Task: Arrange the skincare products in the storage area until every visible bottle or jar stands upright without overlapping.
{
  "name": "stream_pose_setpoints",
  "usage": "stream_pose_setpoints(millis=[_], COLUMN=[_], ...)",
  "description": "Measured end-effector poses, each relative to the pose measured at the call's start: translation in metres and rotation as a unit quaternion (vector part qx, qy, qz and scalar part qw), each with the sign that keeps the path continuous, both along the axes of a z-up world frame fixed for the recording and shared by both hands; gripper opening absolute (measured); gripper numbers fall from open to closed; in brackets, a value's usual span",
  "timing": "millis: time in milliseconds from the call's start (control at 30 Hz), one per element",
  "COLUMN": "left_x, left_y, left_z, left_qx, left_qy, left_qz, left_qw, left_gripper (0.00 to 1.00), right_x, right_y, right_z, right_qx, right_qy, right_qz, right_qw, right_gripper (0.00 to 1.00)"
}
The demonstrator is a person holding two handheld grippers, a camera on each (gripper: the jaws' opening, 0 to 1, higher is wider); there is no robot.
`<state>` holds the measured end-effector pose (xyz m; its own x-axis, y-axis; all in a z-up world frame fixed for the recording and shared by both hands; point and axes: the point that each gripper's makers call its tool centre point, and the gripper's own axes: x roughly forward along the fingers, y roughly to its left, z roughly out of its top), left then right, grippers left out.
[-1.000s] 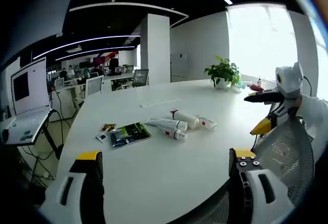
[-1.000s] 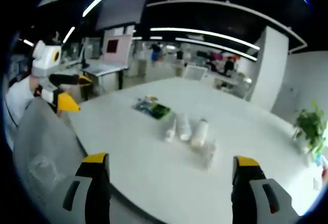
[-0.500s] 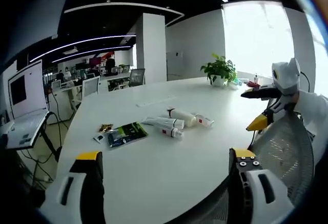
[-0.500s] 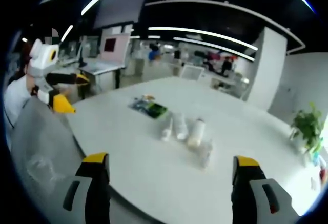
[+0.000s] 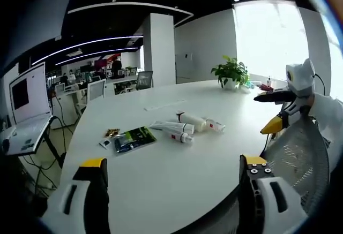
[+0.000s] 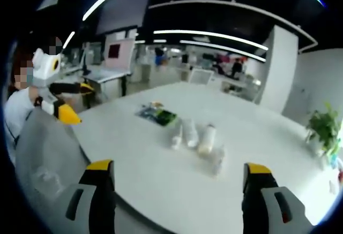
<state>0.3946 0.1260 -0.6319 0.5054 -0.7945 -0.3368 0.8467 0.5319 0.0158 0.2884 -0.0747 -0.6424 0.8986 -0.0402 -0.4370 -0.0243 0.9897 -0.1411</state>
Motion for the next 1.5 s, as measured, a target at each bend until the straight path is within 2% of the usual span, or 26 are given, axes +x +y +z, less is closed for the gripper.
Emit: stream_pose_setpoints(millis=[367, 533, 633, 667, 733, 833, 1067, 1233, 1400, 1500], left_x=[-0.001, 0.001, 0.005, 0.006, 0.008, 0.008, 0.014, 0.019, 0.021, 0.019], left_y=[-0.001, -0.001, 0.000, 0.000, 0.001, 0.001, 0.004, 0.006, 0.007, 0.006], left_z=[-0.002, 0.002, -0.005, -0.005, -0.007, -0.010, -0.017, -0.027, -0.025, -0.021], left_qx=[0.009, 0.006, 0.020, 0.024, 0.029, 0.037, 0.052, 0.072, 0.072, 0.053], left_qy=[-0.001, -0.019, -0.006, -0.007, -0.010, -0.005, 0.002, 0.018, 0.018, 0.029], left_qz=[-0.004, 0.003, 0.018, 0.019, 0.027, 0.029, 0.036, 0.042, 0.047, 0.043], left_qw=[1.0000, 0.9998, 0.9996, 0.9995, 0.9992, 0.9989, 0.9980, 0.9963, 0.9962, 0.9973], left_gripper=[0.99, 0.99, 0.99, 0.99, 0.99, 0.99, 0.99, 0.99, 0.98, 0.98], right_x=[-0.001, -0.001, 0.001, 0.000, 0.000, -0.001, -0.001, 0.000, 0.001, 0.002], right_y=[0.003, 0.006, 0.006, 0.007, 0.009, 0.011, 0.022, 0.020, 0.011, 0.007], right_z=[0.003, 0.005, 0.009, 0.005, 0.005, 0.009, 0.008, 0.012, 0.013, 0.014], right_qx=[0.019, 0.040, 0.049, 0.054, 0.057, 0.052, 0.066, 0.085, 0.094, 0.091], right_qy=[-0.008, -0.011, -0.023, -0.009, -0.010, -0.021, -0.014, -0.025, -0.030, -0.034], right_qz=[0.007, 0.017, 0.019, 0.021, 0.025, 0.030, 0.061, 0.060, 0.038, 0.026], right_qw=[0.9998, 0.9990, 0.9983, 0.9983, 0.9980, 0.9979, 0.9959, 0.9943, 0.9944, 0.9949], right_gripper=[0.99, 0.99, 0.99, 0.99, 0.99, 0.99, 0.99, 0.99, 0.99, 0.99])
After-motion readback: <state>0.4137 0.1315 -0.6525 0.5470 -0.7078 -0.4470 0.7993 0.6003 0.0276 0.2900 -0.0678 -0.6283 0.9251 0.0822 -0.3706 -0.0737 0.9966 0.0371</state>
